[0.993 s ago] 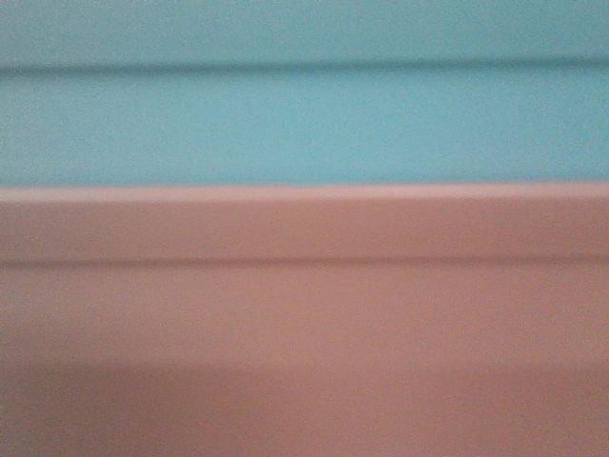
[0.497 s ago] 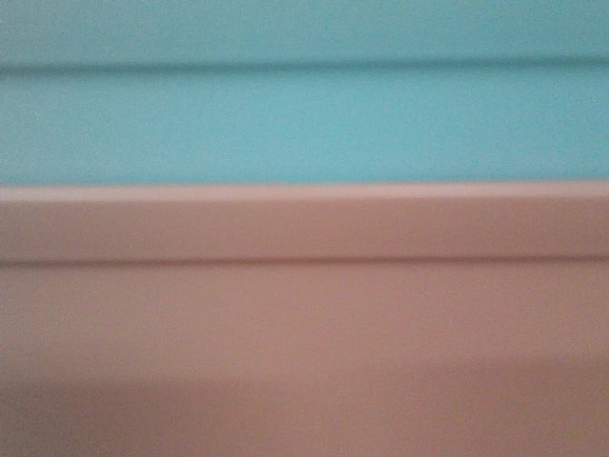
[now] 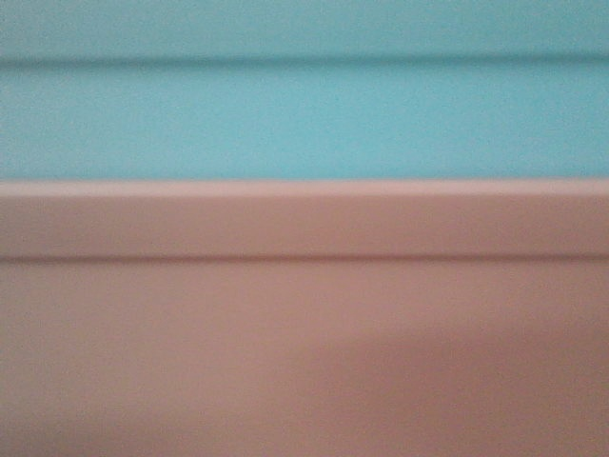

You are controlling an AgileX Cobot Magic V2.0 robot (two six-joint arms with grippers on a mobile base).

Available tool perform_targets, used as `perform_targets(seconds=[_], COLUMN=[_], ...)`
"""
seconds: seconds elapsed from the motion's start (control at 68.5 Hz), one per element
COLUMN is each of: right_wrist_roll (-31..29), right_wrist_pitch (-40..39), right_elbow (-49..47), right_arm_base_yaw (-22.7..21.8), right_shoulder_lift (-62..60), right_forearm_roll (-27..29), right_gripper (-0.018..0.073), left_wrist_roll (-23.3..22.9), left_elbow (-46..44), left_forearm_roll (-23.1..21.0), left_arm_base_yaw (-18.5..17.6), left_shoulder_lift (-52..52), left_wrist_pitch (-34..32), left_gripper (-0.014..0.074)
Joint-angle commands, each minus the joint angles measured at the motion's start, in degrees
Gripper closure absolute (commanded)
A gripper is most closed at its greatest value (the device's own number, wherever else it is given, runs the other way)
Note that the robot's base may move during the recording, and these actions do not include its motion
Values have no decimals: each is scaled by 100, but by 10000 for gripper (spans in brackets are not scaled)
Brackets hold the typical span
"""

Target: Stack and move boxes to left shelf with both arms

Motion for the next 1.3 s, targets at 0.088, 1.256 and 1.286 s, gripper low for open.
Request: perform_targets(seconds=[0.088, 1.256, 1.286], right_wrist_roll=[47, 47, 47], right_wrist_pitch=[541, 541, 541], right_elbow=[-259, -259, -259], right_arm_base_yaw=[131, 131, 131], right_shoulder_lift=[-217, -217, -217], right_forearm_roll=[593, 593, 593], right_gripper=[530, 530, 530], left_wrist_roll=[-80, -80, -80], left_elbow=[-284, -284, -284], left_forearm_roll=[-1127, -1127, -1127], left_arm_base_yaw=[-217, -217, -217], left_shoulder_lift=[-210, -210, -210], left_wrist_pitch=[453, 453, 453], left_gripper=[599, 599, 599])
